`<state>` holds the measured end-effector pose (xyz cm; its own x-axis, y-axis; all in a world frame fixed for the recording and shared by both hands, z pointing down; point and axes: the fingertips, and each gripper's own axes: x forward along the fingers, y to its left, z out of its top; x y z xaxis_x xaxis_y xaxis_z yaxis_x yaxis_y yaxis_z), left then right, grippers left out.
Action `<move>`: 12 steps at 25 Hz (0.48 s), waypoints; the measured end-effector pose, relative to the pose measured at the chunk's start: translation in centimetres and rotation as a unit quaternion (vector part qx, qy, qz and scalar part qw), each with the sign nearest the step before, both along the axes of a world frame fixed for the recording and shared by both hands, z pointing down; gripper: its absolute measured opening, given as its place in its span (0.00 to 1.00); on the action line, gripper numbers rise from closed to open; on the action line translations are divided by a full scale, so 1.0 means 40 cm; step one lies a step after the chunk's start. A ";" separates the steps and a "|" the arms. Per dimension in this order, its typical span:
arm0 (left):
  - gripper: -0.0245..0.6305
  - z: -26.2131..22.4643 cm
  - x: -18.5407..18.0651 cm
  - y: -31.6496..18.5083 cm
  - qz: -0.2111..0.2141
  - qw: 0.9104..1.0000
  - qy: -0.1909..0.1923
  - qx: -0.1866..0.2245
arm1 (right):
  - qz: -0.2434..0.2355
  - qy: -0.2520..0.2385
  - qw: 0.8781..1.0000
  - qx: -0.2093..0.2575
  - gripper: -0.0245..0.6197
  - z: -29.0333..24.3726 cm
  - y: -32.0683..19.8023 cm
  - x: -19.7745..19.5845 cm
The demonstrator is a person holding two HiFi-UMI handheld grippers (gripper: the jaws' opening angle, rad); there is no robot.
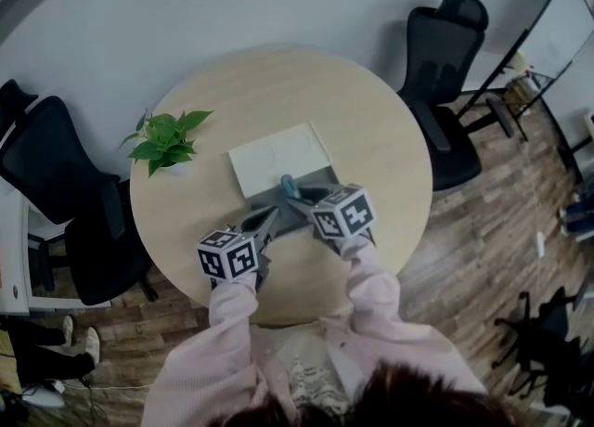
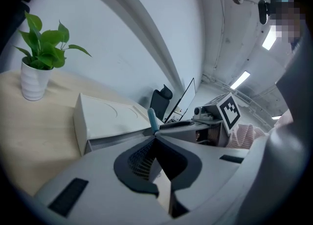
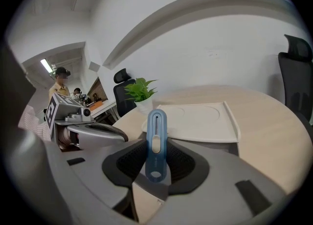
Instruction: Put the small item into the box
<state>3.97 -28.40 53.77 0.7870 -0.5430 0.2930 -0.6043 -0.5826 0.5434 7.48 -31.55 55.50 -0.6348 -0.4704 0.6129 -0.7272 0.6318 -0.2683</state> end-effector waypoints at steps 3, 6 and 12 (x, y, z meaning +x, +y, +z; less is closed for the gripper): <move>0.05 0.011 0.005 0.002 0.002 1.000 -0.002 -0.006 | -0.018 0.019 1.000 -0.009 0.24 0.026 -0.001 0.000; 0.05 0.020 0.004 -0.001 0.003 1.000 -0.004 -0.011 | -0.040 0.045 0.998 -0.017 0.24 0.053 -0.002 -0.002; 0.05 0.033 0.001 -0.006 -0.003 1.000 -0.007 -0.017 | -0.081 0.085 0.993 -0.028 0.24 0.092 -0.004 -0.001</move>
<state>4.02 -28.63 55.10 0.7796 -0.5370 0.3223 -0.6152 -0.5602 0.5547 7.43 -31.71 59.18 -0.5841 -0.3327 0.7404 -0.6550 0.7319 -0.1879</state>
